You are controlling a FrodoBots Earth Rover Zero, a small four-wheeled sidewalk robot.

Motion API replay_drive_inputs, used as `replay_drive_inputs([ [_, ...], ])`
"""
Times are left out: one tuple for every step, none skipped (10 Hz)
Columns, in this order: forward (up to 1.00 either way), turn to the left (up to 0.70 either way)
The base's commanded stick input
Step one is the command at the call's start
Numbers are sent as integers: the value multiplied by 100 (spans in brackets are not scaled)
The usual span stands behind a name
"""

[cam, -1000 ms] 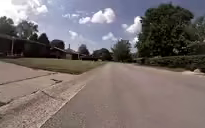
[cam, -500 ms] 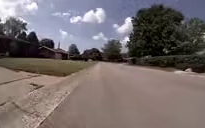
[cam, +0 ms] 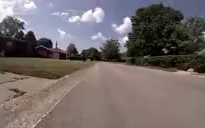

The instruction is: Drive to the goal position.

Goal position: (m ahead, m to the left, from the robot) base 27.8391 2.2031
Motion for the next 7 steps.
replay_drive_inputs([
  [100,0],
  [100,0],
  [100,0],
  [100,0],
  [100,0],
  [100,0],
  [100,0],
])
